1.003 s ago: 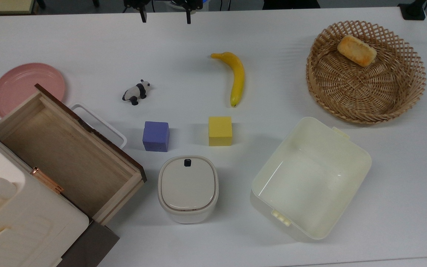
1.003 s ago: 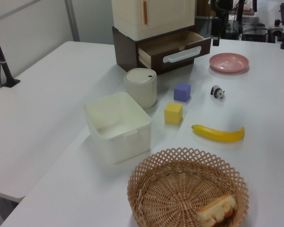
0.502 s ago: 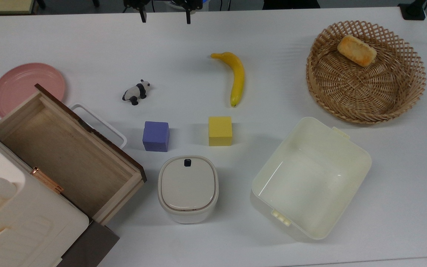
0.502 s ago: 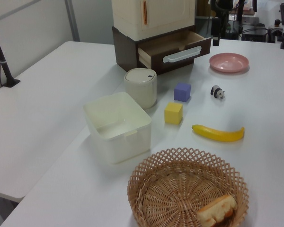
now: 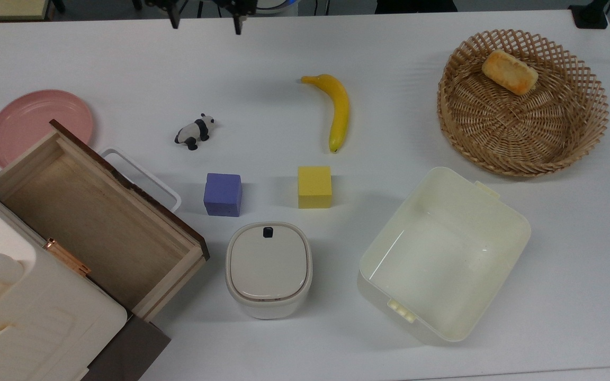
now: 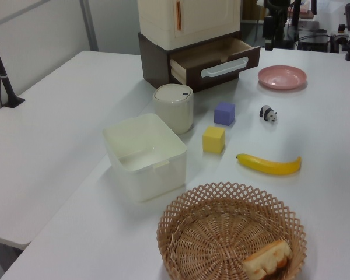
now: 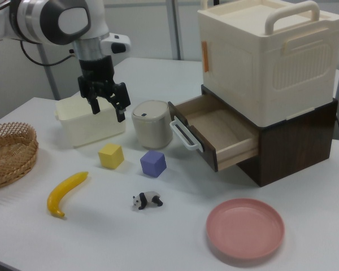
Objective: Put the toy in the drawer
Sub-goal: 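Move the open gripper over the black-and-white panda toy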
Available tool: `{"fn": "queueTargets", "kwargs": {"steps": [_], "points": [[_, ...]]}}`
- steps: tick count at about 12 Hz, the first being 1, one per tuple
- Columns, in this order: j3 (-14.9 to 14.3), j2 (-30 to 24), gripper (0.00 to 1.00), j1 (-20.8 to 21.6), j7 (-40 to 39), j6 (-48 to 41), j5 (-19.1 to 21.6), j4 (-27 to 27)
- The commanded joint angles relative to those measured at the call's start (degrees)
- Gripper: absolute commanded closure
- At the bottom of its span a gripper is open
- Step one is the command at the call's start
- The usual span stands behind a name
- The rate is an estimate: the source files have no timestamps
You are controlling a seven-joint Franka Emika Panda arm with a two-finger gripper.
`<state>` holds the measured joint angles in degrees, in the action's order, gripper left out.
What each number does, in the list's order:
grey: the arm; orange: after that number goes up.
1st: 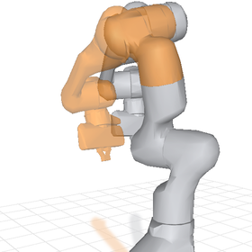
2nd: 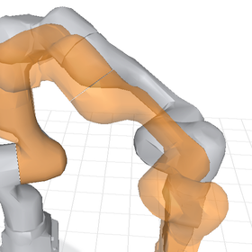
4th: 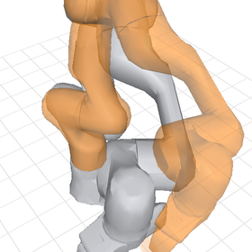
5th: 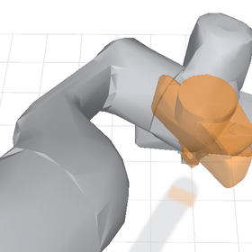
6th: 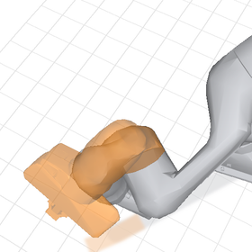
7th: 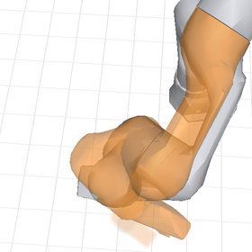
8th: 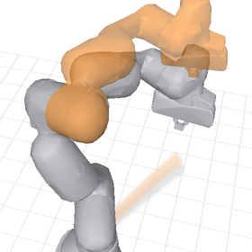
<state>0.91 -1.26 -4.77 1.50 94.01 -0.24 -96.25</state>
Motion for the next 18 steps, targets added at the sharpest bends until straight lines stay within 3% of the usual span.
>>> {"fn": "queueTargets", "kwargs": {"steps": [1,9,12,14,18], "points": [[-0.04,-0.05,0.00,-3.04,1.22,1.94,-0.64,-0.43],[-0.04,0.47,0.00,-7.44,15.36,18.55,-0.46,-17.29],[-0.04,3.36,0.00,-7.71,23.26,30.49,-0.46,-24.76],[-0.04,6.43,0.00,-7.62,26.62,37.27,-0.46,-26.79],[0.05,10.13,0.02,-7.27,26.89,41.25,-0.46,-26.89]]}}
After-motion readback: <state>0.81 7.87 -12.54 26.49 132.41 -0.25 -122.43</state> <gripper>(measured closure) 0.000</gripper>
